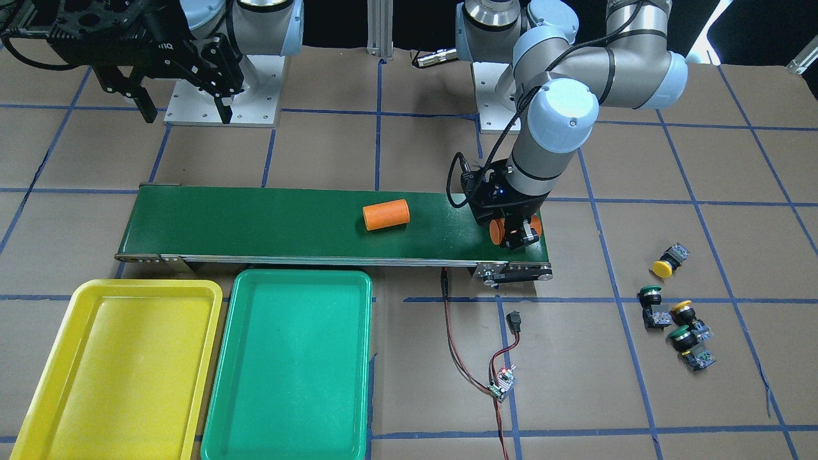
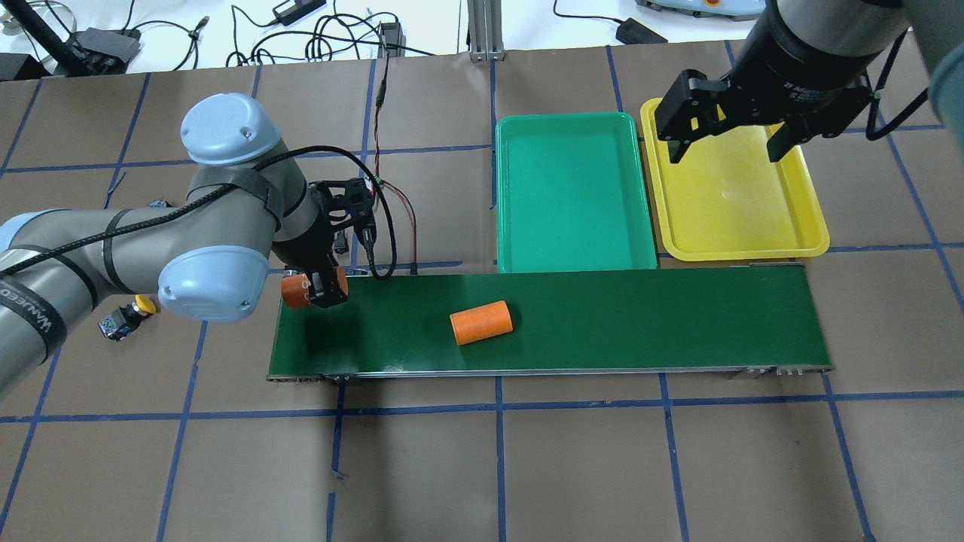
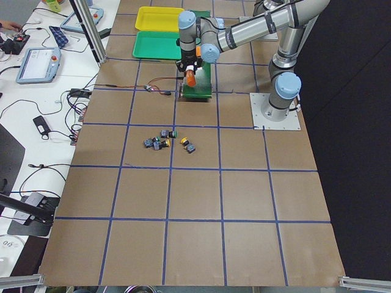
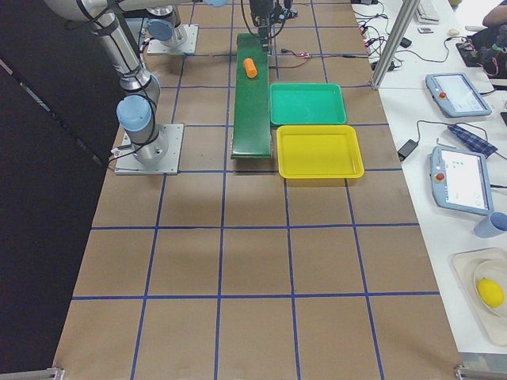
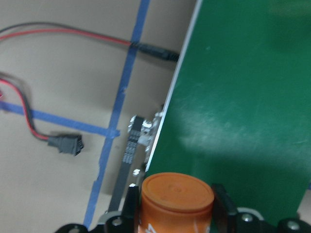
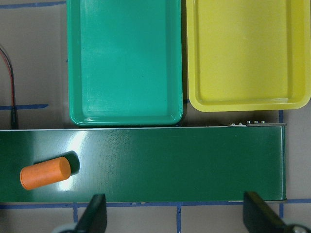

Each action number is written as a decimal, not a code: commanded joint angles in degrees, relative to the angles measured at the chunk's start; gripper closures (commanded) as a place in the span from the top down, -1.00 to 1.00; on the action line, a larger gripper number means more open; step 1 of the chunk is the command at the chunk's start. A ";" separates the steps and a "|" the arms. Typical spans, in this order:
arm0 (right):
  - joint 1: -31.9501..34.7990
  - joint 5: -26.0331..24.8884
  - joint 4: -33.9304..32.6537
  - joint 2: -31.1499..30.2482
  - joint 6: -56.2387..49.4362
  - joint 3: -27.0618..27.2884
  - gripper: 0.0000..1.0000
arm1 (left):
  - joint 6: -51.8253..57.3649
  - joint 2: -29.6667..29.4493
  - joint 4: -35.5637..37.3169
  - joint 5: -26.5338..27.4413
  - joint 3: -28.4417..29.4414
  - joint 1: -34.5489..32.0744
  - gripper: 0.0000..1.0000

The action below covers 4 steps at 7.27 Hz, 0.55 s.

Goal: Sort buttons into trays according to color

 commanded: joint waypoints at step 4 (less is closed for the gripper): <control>-0.04 -0.07 0.09 -0.02 0.00 -0.02 1.00 | -4.79 1.87 8.41 0.20 -3.81 0.13 1.00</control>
